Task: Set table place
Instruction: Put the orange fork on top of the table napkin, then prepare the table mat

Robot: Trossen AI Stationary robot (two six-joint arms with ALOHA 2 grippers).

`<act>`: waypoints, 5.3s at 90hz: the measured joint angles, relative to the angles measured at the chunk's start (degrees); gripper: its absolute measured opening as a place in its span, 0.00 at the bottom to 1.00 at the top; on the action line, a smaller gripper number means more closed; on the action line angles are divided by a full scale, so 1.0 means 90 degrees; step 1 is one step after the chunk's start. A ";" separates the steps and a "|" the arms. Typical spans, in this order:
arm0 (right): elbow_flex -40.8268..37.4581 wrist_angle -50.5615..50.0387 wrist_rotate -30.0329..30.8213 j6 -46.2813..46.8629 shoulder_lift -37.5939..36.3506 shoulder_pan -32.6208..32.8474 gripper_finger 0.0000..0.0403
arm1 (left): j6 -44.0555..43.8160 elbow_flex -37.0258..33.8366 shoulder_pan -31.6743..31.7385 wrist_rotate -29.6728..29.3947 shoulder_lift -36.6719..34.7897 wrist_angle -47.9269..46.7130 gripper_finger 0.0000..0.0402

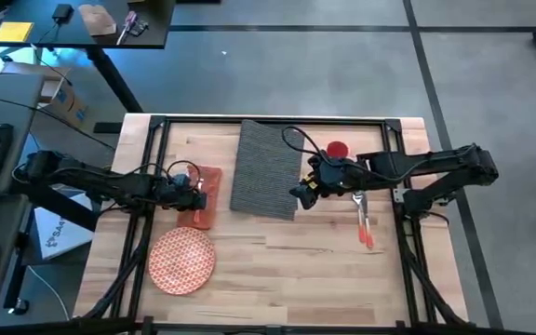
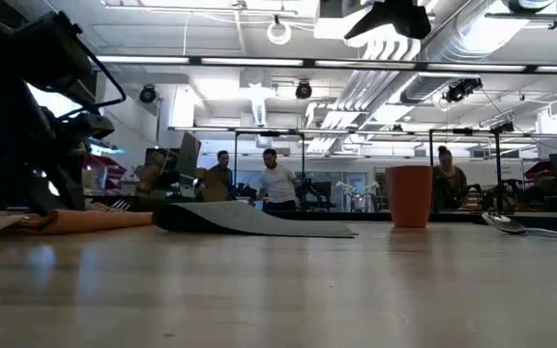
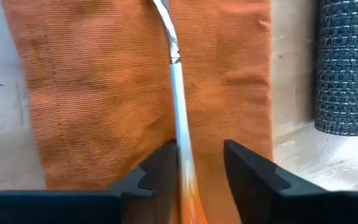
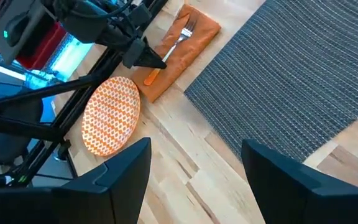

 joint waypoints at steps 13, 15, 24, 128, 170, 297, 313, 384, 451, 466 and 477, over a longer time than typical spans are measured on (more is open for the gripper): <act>0.0140 -0.0539 -0.0005 0.0044 -0.0224 -0.0019 0.58 | 0.0617 0.0198 0.0000 0.0302 -0.0126 -0.0180 0.39; 0.0194 -0.0623 0.0004 0.0065 -0.0265 -0.0019 0.58 | 0.0714 0.0265 0.0000 0.0360 -0.0133 -0.0227 0.39; 0.0476 -0.0897 0.0007 -0.0034 -0.0370 -0.0019 0.58 | 0.1140 0.0630 -0.0002 0.0487 -0.0183 -0.0645 0.38; 0.0085 -0.1394 0.1088 0.1171 -0.1264 0.1300 0.58 | 0.8403 0.6360 -0.0274 0.0469 0.7465 0.2172 0.52; 0.0085 -0.1414 0.0997 0.1503 -0.1261 0.1842 0.58 | 0.6354 0.6519 -0.0270 -0.0392 0.8225 0.1607 0.32; 0.0036 0.2176 -0.1729 -0.2369 0.4208 -0.1199 0.02 | 0.2434 0.6449 -0.1503 -0.5400 0.3414 -0.3843 0.00; 0.0092 0.1798 -0.2011 -0.2241 0.4543 -0.0935 0.00 | 0.2348 0.6449 -0.1506 -0.5264 0.3414 -0.3836 0.00; 0.0017 -0.2724 -0.1822 -0.2031 0.3617 0.1945 0.00 | 0.2704 0.5652 -0.2739 -0.1385 0.3710 -0.1587 0.09; 0.0034 -0.1900 -0.0933 -0.1350 0.2796 0.1577 0.00 | 0.1643 0.5338 -0.3242 0.1993 0.3657 -0.2641 0.28; 0.0034 -0.1385 -0.1072 -0.1494 0.2800 0.1282 0.00 | 0.0338 0.4548 -0.3877 0.2397 0.3657 -0.2228 0.36; 0.0039 -0.0665 -0.0971 -0.1630 0.2943 0.1064 0.00 | -0.0620 0.3906 -0.4322 0.2121 0.3657 -0.1147 0.39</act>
